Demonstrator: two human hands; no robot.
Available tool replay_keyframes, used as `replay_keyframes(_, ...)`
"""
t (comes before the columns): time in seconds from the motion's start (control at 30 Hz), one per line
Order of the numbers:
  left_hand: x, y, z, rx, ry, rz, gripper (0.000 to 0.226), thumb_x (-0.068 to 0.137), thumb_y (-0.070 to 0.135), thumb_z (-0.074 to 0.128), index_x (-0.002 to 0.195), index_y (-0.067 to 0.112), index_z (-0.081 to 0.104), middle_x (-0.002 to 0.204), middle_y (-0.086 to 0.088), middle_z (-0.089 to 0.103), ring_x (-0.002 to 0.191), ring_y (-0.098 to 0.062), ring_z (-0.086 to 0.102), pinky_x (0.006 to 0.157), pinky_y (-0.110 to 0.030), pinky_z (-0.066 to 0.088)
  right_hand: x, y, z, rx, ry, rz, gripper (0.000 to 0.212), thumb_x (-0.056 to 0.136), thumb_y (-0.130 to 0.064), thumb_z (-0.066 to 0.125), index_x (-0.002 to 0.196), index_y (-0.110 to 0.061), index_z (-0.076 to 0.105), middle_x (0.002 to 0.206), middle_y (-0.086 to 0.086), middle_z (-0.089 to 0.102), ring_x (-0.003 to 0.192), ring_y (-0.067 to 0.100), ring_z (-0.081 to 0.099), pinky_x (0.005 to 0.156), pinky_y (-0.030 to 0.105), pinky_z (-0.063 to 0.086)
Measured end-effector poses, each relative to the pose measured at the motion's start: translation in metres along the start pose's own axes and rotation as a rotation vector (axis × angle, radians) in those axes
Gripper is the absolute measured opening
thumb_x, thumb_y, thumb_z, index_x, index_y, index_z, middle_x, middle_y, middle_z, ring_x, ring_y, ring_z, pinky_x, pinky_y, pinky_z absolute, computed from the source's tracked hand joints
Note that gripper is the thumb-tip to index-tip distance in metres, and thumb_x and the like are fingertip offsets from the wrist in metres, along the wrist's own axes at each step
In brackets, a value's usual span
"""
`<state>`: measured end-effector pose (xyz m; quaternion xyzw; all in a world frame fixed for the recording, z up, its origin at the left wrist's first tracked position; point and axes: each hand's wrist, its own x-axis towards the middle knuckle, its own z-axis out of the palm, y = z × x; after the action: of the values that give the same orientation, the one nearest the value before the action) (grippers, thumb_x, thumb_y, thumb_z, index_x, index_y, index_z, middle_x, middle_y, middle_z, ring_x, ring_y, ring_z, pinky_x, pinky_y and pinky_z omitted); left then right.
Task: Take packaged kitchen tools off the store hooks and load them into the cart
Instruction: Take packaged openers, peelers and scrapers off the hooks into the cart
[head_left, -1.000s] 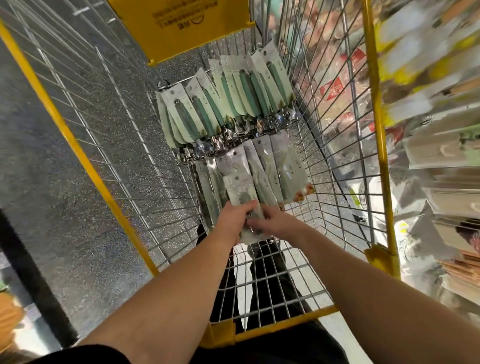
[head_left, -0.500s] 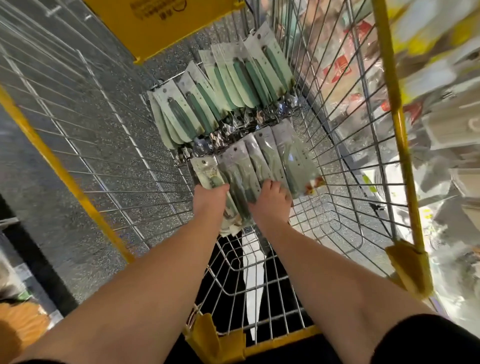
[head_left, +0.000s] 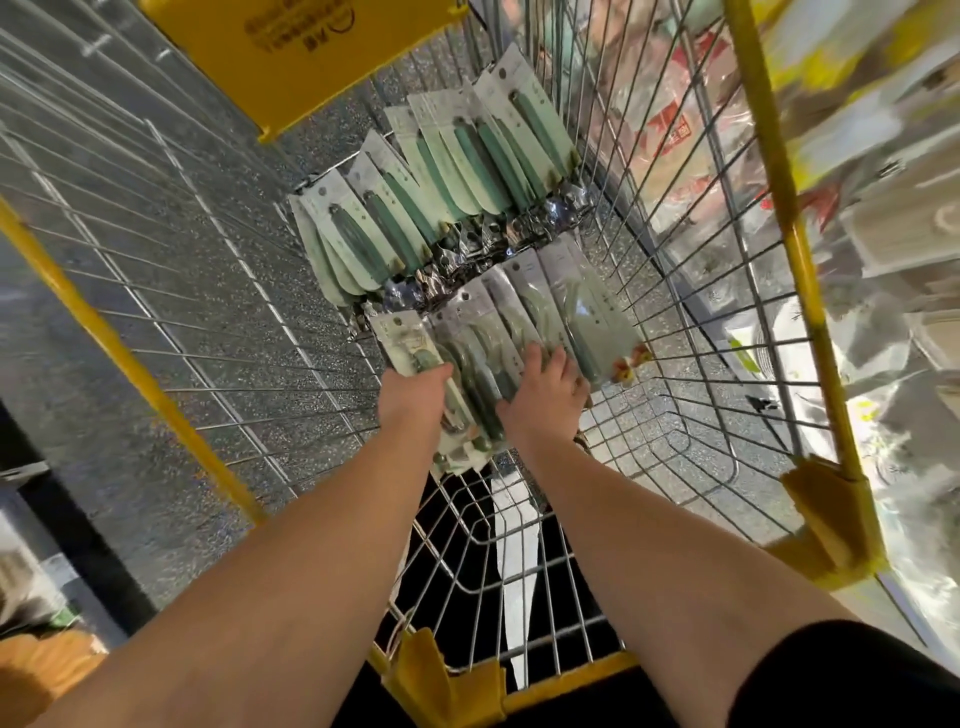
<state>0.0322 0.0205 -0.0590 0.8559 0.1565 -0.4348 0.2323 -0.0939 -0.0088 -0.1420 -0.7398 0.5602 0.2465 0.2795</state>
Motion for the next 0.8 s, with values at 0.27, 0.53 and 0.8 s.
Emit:
replay_keyframes(0.27, 0.002, 0.001, 0.001, -0.048, 0.006, 0.003, 0.091, 0.081, 0.036, 0.080, 0.153, 0.012, 0.030, 0.145, -0.014, 0.050, 0.122, -0.038, 0.057, 0.101, -0.055, 0.050, 0.002, -0.004, -0.005, 0.156, -0.043, 0.060, 0.106, 0.086, -0.033, 0.073, 0.159, -0.024, -0.004, 0.160, 0.018, 0.022, 0.146, 0.039, 0.027, 0.113, 0.054, 0.036)
replay_keyframes(0.53, 0.001, 0.001, -0.005, -0.150, -0.020, 0.049, 0.051, 0.084, 0.033, 0.078, 0.122, 0.012, 0.051, 0.113, -0.003, 0.062, 0.098, -0.026, 0.061, 0.086, -0.037, 0.048, 0.005, -0.002, -0.008, 0.376, -0.153, 0.111, 0.083, 0.086, -0.028, 0.075, 0.150, -0.017, 0.023, 0.115, 0.006, 0.063, 0.088, 0.025, 0.068, 0.071, 0.044, 0.062)
replay_keyframes(0.8, -0.052, 0.017, -0.036, -0.408, -0.238, 0.027, 0.061, 0.068, 0.036, 0.087, 0.118, 0.012, 0.064, 0.107, -0.010, 0.075, 0.092, -0.035, 0.072, 0.083, -0.059, 0.058, -0.024, 0.016, -0.091, 0.616, -0.152, 0.015, 0.084, 0.087, -0.035, 0.074, 0.150, -0.010, 0.025, 0.130, 0.010, 0.059, 0.082, 0.016, 0.066, 0.072, 0.036, 0.059)
